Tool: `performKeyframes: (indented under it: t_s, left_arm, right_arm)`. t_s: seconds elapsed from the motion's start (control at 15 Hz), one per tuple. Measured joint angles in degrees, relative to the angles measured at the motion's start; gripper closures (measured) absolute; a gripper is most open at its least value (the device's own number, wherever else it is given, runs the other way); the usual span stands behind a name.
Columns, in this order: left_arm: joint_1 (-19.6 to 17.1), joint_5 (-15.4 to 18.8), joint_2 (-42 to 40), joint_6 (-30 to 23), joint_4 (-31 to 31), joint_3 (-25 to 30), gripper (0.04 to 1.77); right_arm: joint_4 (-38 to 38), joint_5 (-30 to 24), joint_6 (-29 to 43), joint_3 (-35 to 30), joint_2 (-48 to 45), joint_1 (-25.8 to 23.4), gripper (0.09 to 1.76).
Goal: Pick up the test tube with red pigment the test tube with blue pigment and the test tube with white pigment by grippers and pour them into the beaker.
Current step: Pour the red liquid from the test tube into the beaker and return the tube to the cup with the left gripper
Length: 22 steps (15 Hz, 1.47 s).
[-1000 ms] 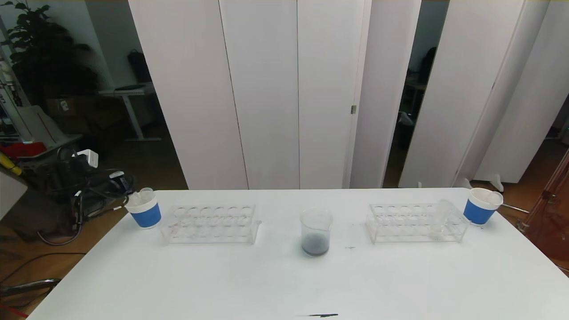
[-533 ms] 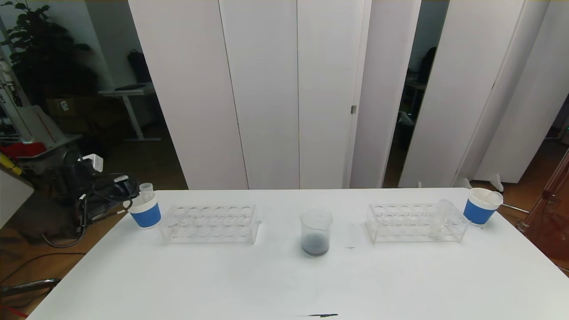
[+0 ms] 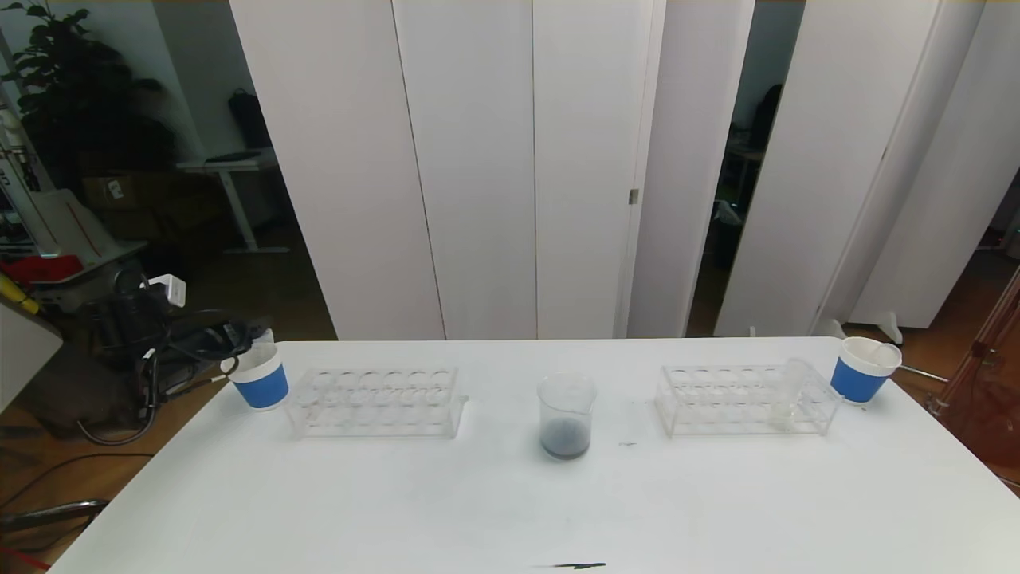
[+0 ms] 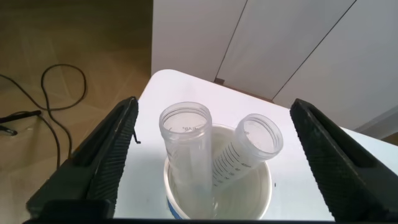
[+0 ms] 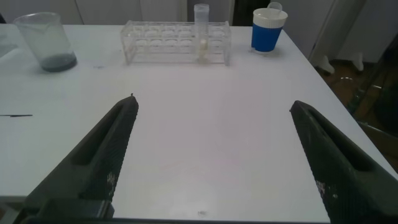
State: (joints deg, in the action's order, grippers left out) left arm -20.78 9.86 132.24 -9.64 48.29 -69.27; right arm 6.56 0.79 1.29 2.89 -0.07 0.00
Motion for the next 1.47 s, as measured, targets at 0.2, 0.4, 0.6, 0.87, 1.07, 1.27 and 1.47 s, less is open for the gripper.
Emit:
performKeyframes:
  t_s: [0.2,0.4,0.6,0.87,1.07,1.27,1.47]
  left_arm:
    - [0.0,0.0,0.0,0.1,0.1,0.0,0.06]
    - [0.0,0.1,-0.4,0.2,0.0,-0.1,0.06]
    - [0.0,0.1,-2.2,0.3,-0.5,-0.1,0.06]
    - [0.2,0.1,-8.1,0.3,-1.3,2.1,0.06]
    - [1.3,0.1,-14.4,1.0,-1.8,6.1,0.06]
    - [2.5,0.0,-22.3,3.8,-2.3,11.8,0.06]
    - [3.9,0.0,-31.8,6.6,-4.0,18.3,0.06]
  right_arm:
    - [0.0,0.0,0.0,0.0,0.0,0.0,0.10]
    - [0.0,0.0,0.0,0.0,0.0,0.0,0.10]
    - [0.0,0.0,0.0,0.0,0.0,0.0,0.10]
    - [0.0,0.0,0.0,0.0,0.0,0.0,0.10]
    - [0.0,0.0,0.0,0.0,0.0,0.0,0.10]
    - [0.0,0.0,0.0,0.0,0.0,0.0,0.10]
    - [0.0,0.0,0.0,0.0,0.0,0.0,0.10]
